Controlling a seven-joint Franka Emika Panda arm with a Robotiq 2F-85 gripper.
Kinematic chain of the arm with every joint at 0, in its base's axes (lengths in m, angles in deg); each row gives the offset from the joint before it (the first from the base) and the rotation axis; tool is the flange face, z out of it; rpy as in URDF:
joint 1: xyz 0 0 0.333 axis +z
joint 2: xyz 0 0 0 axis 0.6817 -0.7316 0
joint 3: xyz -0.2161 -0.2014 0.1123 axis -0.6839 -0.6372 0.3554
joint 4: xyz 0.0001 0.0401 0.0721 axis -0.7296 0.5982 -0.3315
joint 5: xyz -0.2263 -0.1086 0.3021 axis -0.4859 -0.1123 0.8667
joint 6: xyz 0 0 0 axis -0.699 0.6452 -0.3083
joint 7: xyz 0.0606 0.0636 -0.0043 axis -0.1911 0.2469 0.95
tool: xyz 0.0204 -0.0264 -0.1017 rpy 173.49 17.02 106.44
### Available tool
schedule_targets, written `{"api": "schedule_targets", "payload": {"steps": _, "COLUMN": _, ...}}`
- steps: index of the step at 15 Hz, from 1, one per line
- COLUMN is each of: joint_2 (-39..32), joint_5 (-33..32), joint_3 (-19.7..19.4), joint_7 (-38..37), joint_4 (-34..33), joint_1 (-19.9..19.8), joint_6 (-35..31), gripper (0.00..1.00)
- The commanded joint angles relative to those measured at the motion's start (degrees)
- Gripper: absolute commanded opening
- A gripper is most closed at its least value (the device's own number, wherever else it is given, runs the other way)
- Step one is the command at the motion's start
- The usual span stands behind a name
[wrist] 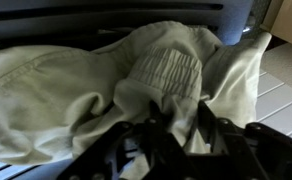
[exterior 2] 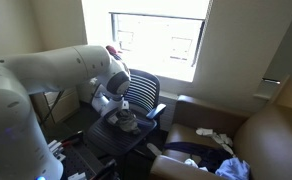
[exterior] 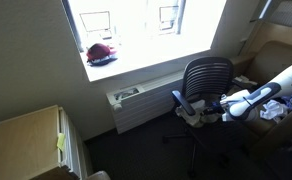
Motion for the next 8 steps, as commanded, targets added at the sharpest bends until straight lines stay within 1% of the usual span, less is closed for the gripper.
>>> {"api": "schedule_targets", "payload": {"steps": 1, "joint_2": 0.1, "joint_5": -3.2, "joint_3": -0.6, "joint_7": -3.2, "joint_4": -1.1, "joint_1": -0.7, "joint_6": 0.1, "gripper": 0.10}}
{"api": "schedule_targets", "payload": {"steps": 2, "joint_2": 1.2, "joint_5": -3.7, "joint_3": -0.8, "joint_7": -3.6, "joint_4": -1.1, "joint_1": -0.7, "joint_6": 0.1, "gripper": 0.03}}
{"api": "schedule_targets", "payload": {"steps": 3, "joint_2": 2.9, "joint_5": -3.8, "joint_3": -1.0, "joint_7": -4.0, "joint_4": -0.4, "joint_1": -0.9, "joint_6": 0.9, "gripper": 0.00}}
{"api": "schedule_targets", "payload": {"steps": 5, "joint_2": 8.8, "joint_5": -5.2, "joint_3": -0.2, "joint_7": -4.3, "joint_4": 3.0, "joint_1": -2.7, "joint_6": 2.0, "gripper": 0.00}}
{"api": "schedule_targets", "payload": {"steps": 6, "joint_2": 10.9, "joint_5": -6.5, "joint_3": 0.5, "joint_7": -4.1, "joint_4": 4.5, "joint_1": -3.7, "joint_6": 0.7, "gripper": 0.01}}
{"api": "schedule_targets", "payload": {"steps": 7, "joint_2": 12.7, "joint_5": -7.9, "joint_3": 1.4, "joint_7": -4.1, "joint_4": 5.6, "joint_1": -4.8, "joint_6": 0.2, "gripper": 0.02}}
{"api": "schedule_targets", "payload": {"steps": 8, "joint_2": 14.4, "joint_5": -9.0, "joint_3": 2.3, "joint_7": -4.2, "joint_4": 5.0, "joint_1": -5.7, "joint_6": 0.1, "gripper": 0.02}}
